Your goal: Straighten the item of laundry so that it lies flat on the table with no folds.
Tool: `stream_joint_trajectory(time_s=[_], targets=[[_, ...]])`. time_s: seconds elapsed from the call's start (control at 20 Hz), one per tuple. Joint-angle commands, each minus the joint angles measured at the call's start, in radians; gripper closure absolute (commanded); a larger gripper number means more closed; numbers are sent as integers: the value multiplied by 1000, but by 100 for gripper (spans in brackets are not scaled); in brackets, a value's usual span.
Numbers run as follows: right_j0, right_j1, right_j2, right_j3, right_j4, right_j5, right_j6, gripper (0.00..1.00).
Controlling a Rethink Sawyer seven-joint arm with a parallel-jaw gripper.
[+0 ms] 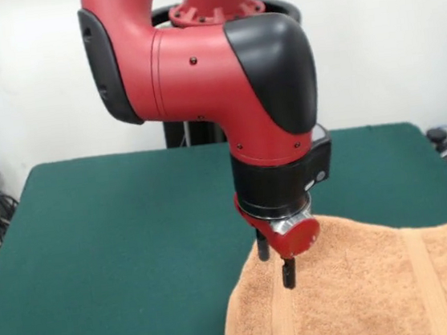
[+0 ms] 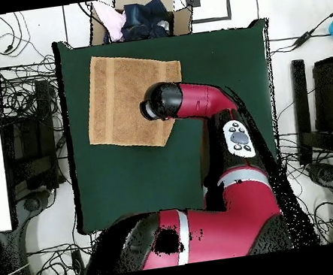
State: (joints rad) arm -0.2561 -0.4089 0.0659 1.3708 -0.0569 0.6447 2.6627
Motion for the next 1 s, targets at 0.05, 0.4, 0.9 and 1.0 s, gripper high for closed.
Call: stream_joint_trajectory(time_s=[0.05,0.4,0.9,1.0], targets=[[-31,38,103,88,-53,-19,-132,0],[-38,-15,121,199,-55,-72,-105,0],[-12,2,131,244,-63,-150,-65,0],[-10,10,129,245,-69,-165,-63,0]])
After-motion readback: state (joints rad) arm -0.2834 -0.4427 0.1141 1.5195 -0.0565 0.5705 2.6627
